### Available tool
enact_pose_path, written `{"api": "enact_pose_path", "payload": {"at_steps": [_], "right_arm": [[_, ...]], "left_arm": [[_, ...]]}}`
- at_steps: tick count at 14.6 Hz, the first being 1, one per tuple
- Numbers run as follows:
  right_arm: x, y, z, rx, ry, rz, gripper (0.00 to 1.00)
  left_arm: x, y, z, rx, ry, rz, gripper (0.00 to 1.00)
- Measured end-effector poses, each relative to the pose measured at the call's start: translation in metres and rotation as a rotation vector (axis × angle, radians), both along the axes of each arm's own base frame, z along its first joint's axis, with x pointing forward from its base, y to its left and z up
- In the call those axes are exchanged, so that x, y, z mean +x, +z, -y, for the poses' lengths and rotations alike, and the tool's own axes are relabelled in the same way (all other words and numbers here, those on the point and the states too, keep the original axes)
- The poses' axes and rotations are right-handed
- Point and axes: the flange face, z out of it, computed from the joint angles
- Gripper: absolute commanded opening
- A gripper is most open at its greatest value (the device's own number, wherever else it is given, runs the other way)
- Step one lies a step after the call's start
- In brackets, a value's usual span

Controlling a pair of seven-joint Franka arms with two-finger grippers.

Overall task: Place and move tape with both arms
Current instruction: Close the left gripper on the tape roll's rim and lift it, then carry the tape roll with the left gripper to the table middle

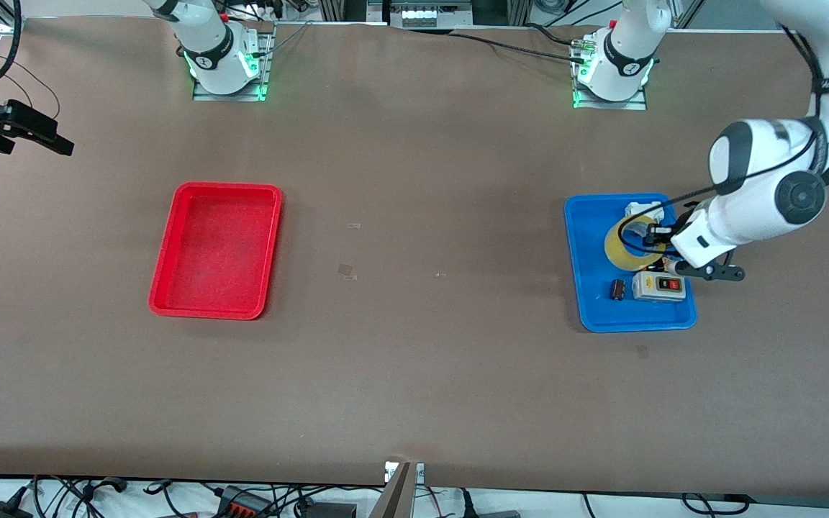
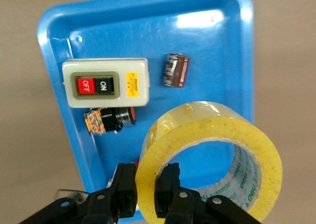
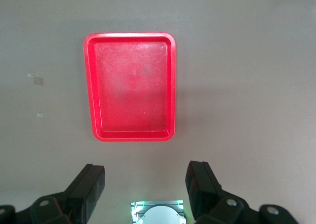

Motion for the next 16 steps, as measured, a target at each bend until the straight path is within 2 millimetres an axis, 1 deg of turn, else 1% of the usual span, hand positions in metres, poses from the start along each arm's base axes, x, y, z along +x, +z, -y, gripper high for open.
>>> {"api": "enact_pose_path", "payload": {"at_steps": [1,2,4,11,12,14,16], "right_arm": [[0.0,0.0,0.0,0.0,0.0,0.001,0.98],[0.0,0.001,0.0,0.0,0.0,0.002,0.98],[0.0,0.001,0.0,0.0,0.001,0.003,0.98],[0.0,0.001,0.0,0.0,0.0,0.003,0.99],[0.0,0.0,0.001,0.0,-0.001,0.002,0.99],[0.001,-0.001,0.003,0.0,-0.004,0.001,0.99],[0.001,-0.002,0.004,0.0,-0.006,-0.002,0.99]], "left_arm": [[-0.003,0.013,0.013,0.003,0.009,0.003,0.09],[-0.007,0.021,0.033,0.008,0.022,0.004,0.09],[-0.014,0.022,0.084,0.017,0.04,-0.002,0.1],[-0.061,0.003,0.25,0.033,0.086,-0.045,0.11],[-0.068,-0.001,0.275,0.033,0.086,-0.054,0.12],[-0.085,-0.016,0.328,0.051,0.087,-0.068,0.13],[-0.097,-0.04,0.377,0.097,0.092,-0.058,0.14]]}}
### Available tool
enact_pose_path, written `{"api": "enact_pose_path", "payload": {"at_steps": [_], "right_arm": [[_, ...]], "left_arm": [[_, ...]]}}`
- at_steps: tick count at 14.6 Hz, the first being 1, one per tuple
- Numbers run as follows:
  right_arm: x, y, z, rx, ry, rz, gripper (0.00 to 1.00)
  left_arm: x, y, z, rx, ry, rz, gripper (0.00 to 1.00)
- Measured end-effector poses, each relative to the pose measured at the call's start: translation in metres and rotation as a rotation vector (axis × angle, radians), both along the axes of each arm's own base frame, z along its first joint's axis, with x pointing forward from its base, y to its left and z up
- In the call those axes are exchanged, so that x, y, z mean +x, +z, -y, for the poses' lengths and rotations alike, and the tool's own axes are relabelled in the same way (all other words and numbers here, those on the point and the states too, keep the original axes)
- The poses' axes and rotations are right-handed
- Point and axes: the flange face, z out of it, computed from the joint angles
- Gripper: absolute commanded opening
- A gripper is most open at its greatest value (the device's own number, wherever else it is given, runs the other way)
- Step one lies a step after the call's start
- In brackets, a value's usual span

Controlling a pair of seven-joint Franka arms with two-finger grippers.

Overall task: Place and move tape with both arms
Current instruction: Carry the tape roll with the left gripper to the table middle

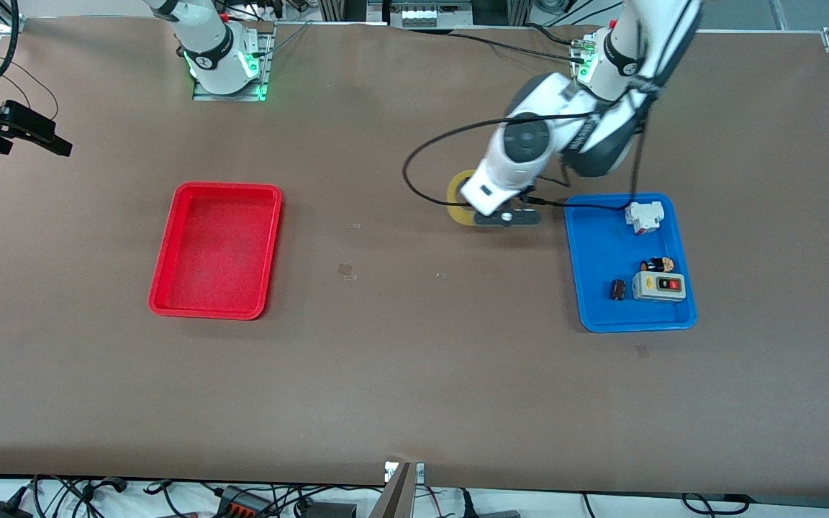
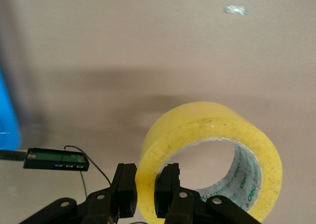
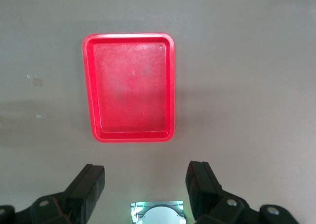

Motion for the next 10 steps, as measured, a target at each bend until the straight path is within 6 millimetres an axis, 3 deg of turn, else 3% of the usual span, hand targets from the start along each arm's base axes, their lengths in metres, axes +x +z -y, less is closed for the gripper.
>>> {"api": "enact_pose_path", "payload": {"at_steps": [3,5,6,7,8,10], "right_arm": [[0.002,-0.004,0.001,0.0,-0.002,-0.007,0.99],[0.003,-0.005,0.001,0.0,-0.002,-0.009,0.99],[0.003,-0.005,0.001,0.0,-0.002,-0.009,0.99],[0.003,-0.005,0.001,0.0,-0.002,-0.009,0.99],[0.003,-0.005,0.001,0.0,-0.002,-0.009,0.99],[0.003,-0.005,0.002,0.0,-0.003,-0.009,0.99]], "left_arm": [[-0.001,-0.049,0.054,0.024,0.02,-0.008,0.17],[0.007,-0.077,0.071,0.038,0.031,-0.008,0.31],[0.011,-0.085,0.073,0.038,0.037,-0.011,0.49],[0.014,-0.085,0.073,0.035,0.042,-0.012,0.56],[0.016,-0.084,0.073,0.033,0.045,-0.009,0.81],[0.018,-0.08,0.075,0.03,0.053,-0.003,1.0]]}}
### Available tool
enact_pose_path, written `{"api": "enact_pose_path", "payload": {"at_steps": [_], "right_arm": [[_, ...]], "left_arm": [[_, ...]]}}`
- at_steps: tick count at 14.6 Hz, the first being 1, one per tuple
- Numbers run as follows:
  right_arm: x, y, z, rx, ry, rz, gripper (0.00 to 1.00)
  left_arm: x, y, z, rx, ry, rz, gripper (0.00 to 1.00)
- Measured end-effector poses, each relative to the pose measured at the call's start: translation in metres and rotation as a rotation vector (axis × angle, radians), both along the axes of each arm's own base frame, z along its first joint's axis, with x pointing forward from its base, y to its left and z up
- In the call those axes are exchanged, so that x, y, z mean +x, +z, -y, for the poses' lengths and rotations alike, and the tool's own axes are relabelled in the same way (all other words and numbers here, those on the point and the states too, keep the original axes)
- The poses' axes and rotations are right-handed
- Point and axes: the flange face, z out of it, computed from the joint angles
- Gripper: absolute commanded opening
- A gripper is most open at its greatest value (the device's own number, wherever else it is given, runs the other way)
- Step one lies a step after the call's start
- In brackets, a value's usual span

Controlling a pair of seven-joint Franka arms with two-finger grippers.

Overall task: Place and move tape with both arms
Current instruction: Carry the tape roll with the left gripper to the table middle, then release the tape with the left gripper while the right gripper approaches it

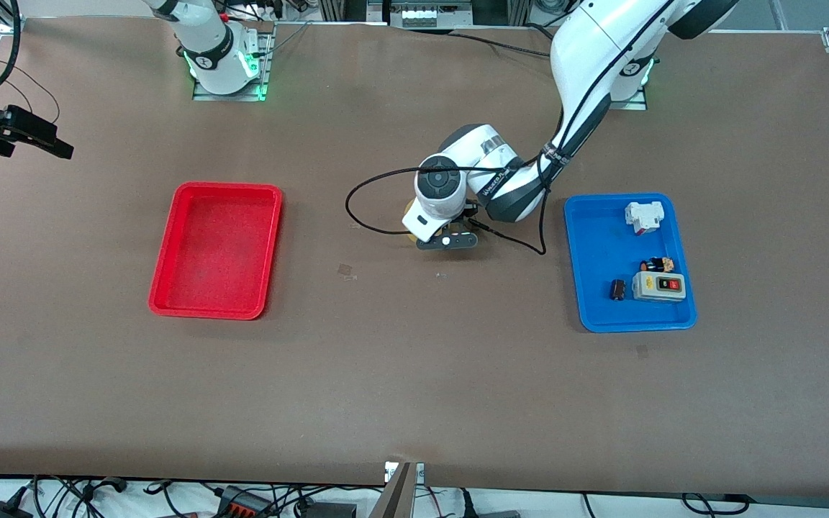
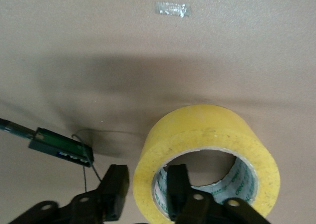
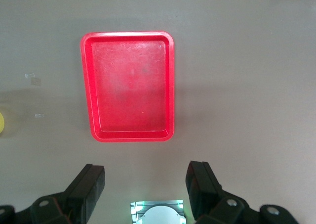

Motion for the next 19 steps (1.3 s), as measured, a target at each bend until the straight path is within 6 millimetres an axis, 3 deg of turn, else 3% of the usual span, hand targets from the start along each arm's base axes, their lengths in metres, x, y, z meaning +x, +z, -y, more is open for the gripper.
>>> {"api": "enact_pose_path", "payload": {"at_steps": [4,6,8,12,16,19], "right_arm": [[0.0,-0.001,-0.005,0.002,0.01,-0.001,0.99],[0.002,-0.003,-0.027,0.012,0.048,-0.005,0.99],[0.006,-0.011,-0.078,0.008,0.089,0.0,0.99],[0.01,-0.045,-0.201,-0.006,0.123,0.031,0.98],[0.01,-0.091,-0.279,-0.015,0.14,0.032,0.98],[0.0,-0.126,-0.341,-0.024,0.118,0.038,0.98]], "left_arm": [[0.019,0.024,0.0,-0.014,0.031,0.03,1.0],[0.035,0.051,-0.017,0.012,0.056,0.033,1.0],[0.057,0.092,-0.049,0.042,0.101,0.044,1.0],[0.088,0.166,-0.122,0.066,0.161,0.07,1.0],[0.114,0.209,-0.202,0.074,0.138,0.057,1.0],[0.13,0.243,-0.257,0.076,0.124,0.032,1.0]]}}
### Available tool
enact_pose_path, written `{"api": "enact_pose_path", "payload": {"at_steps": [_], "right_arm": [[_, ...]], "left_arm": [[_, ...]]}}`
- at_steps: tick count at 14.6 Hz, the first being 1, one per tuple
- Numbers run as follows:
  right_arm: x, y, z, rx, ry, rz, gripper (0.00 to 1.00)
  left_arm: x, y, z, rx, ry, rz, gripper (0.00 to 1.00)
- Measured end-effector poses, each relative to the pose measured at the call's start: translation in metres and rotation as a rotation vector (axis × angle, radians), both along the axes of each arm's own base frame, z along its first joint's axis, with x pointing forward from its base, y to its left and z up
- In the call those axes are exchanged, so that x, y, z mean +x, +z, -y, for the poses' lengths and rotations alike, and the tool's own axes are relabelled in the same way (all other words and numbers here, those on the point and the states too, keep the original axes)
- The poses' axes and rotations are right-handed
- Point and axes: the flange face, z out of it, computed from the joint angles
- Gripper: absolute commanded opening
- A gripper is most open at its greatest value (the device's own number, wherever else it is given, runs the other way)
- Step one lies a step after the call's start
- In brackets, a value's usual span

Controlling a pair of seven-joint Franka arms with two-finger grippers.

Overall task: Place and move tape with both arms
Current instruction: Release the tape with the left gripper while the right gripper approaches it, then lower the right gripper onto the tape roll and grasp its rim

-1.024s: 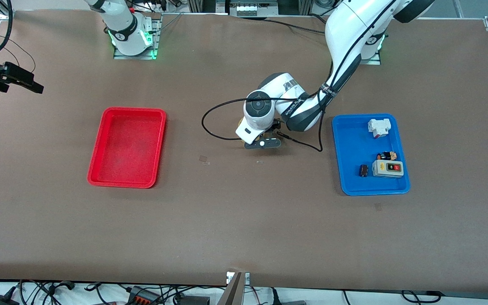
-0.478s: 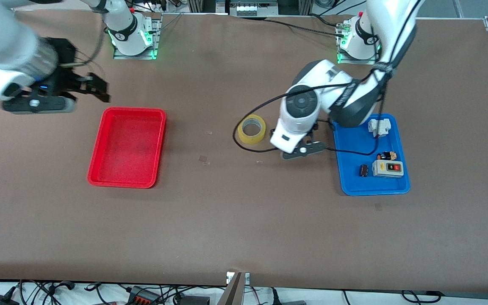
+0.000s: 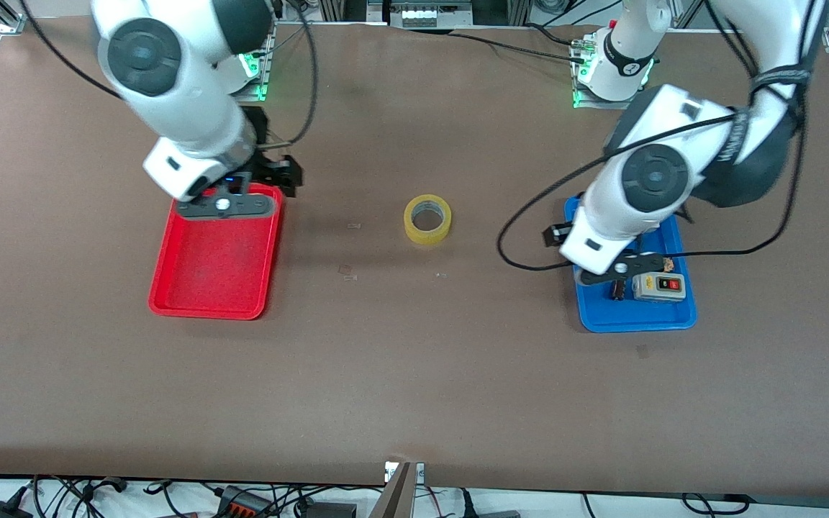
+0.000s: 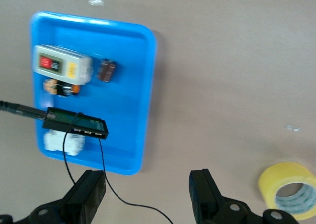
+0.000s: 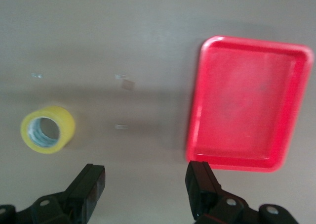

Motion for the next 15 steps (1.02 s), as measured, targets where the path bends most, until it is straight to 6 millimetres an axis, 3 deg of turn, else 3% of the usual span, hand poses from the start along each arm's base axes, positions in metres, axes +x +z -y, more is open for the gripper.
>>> {"api": "enact_pose_path", "payload": {"at_steps": [6,9,11,13,15], "right_arm": [[-0.045,-0.079,-0.118,-0.006,0.077,0.007,0.98],[-0.069,-0.128,-0.163,-0.017,0.076,0.007,0.98],[-0.077,-0.163,-0.179,-0.031,0.082,-0.002,0.98],[-0.074,-0.192,-0.182,-0.04,0.082,-0.008,0.98],[-0.07,-0.214,-0.181,-0.045,0.076,-0.009,0.98]], "left_arm": [[0.023,0.063,-0.114,-0.033,0.013,-0.023,1.0],[0.025,0.082,-0.154,-0.076,-0.012,-0.022,1.0],[0.021,0.093,-0.179,-0.119,-0.007,-0.018,1.0],[0.011,0.105,-0.201,-0.139,-0.028,-0.015,1.0],[-0.005,0.116,-0.209,-0.159,-0.027,-0.012,1.0]]}}
